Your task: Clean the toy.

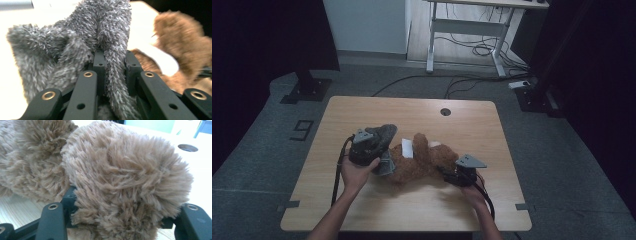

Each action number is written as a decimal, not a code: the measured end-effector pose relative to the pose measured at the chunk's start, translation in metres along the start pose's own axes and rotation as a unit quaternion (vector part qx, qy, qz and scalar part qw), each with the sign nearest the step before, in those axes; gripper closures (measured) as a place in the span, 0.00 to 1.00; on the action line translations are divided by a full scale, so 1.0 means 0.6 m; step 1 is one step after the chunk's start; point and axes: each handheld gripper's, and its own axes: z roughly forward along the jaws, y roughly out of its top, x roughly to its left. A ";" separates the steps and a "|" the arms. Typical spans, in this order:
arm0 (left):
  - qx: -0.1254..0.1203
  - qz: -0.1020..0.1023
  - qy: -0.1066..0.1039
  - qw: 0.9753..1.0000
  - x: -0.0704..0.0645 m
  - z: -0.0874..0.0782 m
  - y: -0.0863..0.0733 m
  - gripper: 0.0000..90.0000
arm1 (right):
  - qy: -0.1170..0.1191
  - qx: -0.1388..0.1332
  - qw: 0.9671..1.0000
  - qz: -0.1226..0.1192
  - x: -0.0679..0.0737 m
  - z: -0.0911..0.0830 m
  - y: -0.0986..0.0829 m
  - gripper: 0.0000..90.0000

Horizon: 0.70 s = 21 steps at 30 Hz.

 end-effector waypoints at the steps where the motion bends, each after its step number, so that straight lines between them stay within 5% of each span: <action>1: -0.004 0.010 -0.005 1.000 -0.012 -0.006 0.009 0.84 | 0.000 -0.001 1.000 0.002 -0.001 0.000 -0.001 0.41; 4: -0.016 0.022 -0.046 0.999 -0.049 -0.013 0.034 0.84 | 0.000 -0.001 1.000 0.006 -0.002 0.001 -0.001 0.41; 9: -0.028 0.026 -0.114 0.993 -0.113 0.004 0.066 0.84 | 0.000 0.001 1.000 0.005 -0.002 0.000 -0.001 0.41; 13: -0.018 0.045 -0.129 0.990 -0.161 0.043 0.086 0.84 | 0.001 0.000 1.000 0.007 -0.003 0.001 -0.001 0.41; 17: 0.015 0.064 -0.117 0.991 -0.201 0.107 0.092 0.83 | -0.002 -0.002 1.000 0.007 -0.001 0.001 -0.002 0.41; 19: 0.041 0.102 -0.090 0.990 -0.225 0.142 0.085 0.83 | -0.003 -0.004 1.000 0.006 -0.001 0.001 -0.002 0.41; 21: 0.070 0.135 -0.066 0.986 -0.241 0.173 0.073 0.83 | -0.003 -0.004 1.000 0.005 0.000 0.001 -0.002 0.41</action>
